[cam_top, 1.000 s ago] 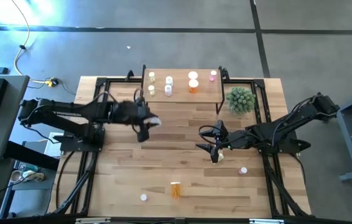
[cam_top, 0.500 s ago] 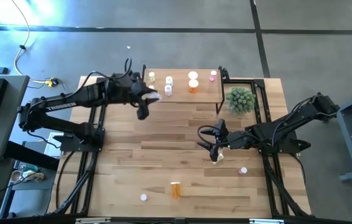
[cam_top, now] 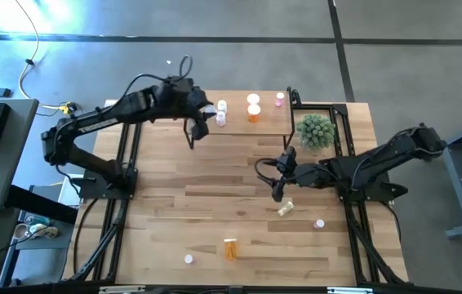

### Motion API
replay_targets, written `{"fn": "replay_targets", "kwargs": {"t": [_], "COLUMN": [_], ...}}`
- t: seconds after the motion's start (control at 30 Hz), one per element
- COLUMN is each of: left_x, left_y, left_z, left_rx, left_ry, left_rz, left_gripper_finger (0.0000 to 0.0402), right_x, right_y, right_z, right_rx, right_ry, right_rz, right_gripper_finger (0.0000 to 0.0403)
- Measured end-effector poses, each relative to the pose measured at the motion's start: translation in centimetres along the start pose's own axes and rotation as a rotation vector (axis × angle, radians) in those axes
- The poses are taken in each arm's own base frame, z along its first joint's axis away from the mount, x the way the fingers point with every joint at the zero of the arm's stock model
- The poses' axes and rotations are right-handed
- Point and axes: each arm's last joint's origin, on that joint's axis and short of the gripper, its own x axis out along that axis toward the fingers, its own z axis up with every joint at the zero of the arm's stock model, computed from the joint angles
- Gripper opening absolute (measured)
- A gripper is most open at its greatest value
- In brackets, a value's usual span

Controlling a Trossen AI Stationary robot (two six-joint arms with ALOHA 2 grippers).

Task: Pick and place medicine bottles onto shelf by color
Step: Put the transparent pill bottle aligned with the other transparent pill bottles on the shelf

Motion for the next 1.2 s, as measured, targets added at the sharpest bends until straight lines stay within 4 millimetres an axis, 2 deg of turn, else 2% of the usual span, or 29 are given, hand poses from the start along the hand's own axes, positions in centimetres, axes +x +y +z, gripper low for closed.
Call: {"fn": "replay_targets", "kwargs": {"t": [0.27, 0.6, 0.73, 1.2], "left_x": [4.3, 8.5, 9.0, 8.9], "left_y": [-0.8, -1.4, -1.5, -1.0], "left_z": [-1.3, -2.9, -2.9, -2.9], "left_rx": [-0.049, -0.106, -0.107, -0.115], "left_ry": [0.13, 0.257, 0.252, 0.245], "left_rz": [-0.113, -0.119, -0.118, -0.065], "left_gripper_finger": [0.0141, 0.0141, 0.0141, 0.0141], "right_x": [0.4, 0.4, 0.4, 0.4], "right_y": [-0.9, -1.0, -1.0, -1.0], "right_z": [0.1, -0.4, -0.4, -0.4], "right_rx": [0.036, 0.002, 0.005, 0.008], "right_ry": [0.018, 0.062, 0.062, 0.061], "right_rz": [-0.019, -0.028, -0.028, -0.028], "right_gripper_finger": [0.0257, 0.0257, 0.0257, 0.0257]}}
